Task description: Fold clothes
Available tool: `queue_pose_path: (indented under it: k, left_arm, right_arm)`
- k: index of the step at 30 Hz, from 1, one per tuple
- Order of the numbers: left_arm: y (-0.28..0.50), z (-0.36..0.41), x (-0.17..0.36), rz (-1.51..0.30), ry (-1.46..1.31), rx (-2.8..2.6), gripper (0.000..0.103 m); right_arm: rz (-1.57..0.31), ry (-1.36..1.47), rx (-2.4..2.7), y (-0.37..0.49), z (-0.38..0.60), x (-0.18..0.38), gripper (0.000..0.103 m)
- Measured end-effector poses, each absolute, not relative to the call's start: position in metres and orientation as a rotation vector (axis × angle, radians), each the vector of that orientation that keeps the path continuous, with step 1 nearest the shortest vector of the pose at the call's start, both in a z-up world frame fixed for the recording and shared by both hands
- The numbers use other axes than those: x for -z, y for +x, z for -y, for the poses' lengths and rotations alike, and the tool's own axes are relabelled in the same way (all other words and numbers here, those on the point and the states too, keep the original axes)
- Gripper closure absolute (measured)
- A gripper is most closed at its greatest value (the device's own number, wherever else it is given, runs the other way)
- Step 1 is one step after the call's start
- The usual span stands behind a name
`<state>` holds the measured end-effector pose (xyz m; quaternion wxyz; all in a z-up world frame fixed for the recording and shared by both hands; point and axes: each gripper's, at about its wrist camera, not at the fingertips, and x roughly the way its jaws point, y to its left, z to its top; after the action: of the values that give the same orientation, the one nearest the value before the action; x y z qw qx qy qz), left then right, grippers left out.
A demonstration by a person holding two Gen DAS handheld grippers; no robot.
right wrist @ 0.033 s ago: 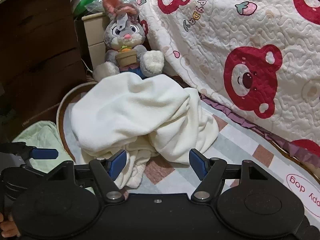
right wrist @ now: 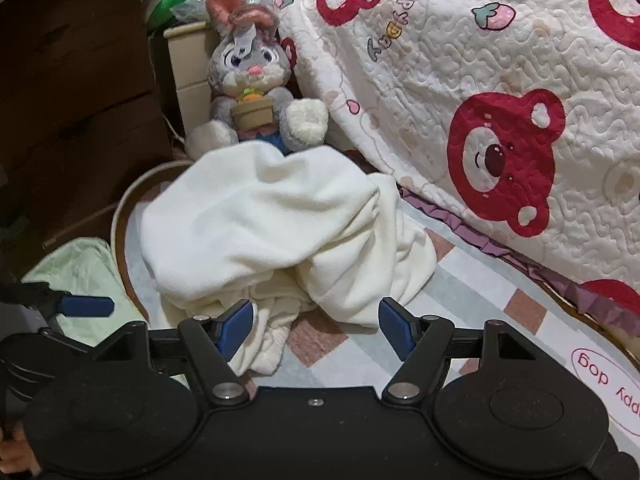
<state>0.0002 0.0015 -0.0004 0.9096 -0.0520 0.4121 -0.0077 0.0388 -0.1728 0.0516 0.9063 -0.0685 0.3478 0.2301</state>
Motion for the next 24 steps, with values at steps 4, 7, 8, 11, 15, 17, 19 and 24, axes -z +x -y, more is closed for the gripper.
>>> queue_pose_path:
  k: [4,7,8,11,15,17,19,24]
  left_arm:
    - [0.001,-0.007,0.002,-0.856,-0.129,0.01,0.0]
    - [0.001,-0.01,0.003,-0.86,-0.145,0.005,0.0]
    - [0.002,-0.012,0.003,-0.862,-0.151,0.004,0.0]
    - [0.002,-0.016,0.004,-0.866,-0.167,-0.001,0.0]
    - [0.002,-0.019,0.005,-0.865,-0.185,0.004,0.001]
    - [0.003,-0.02,0.005,-0.862,-0.198,0.012,0.001]
    - [0.002,-0.02,0.004,-0.862,-0.201,0.011,0.001]
    - [0.002,-0.02,0.003,-0.864,-0.194,0.008,0.001]
  right_arm:
    - [-0.723,-0.146,-0.471,0.038,0.177,-0.05,0.029]
    - [-0.727,-0.15,-0.467,0.037,0.179,-0.048,0.029]
    - [-0.728,-0.151,-0.466,0.036,0.18,-0.048,0.029]
    - [-0.732,-0.155,-0.463,0.035,0.183,-0.047,0.029]
    - [-0.737,-0.159,-0.458,0.034,0.187,-0.045,0.029]
    - [-0.739,-0.162,-0.456,0.033,0.189,-0.044,0.029]
    - [-0.737,-0.164,-0.451,0.033,0.19,-0.044,0.029]
    - [-0.732,-0.175,-0.445,0.031,0.189,-0.045,0.029]
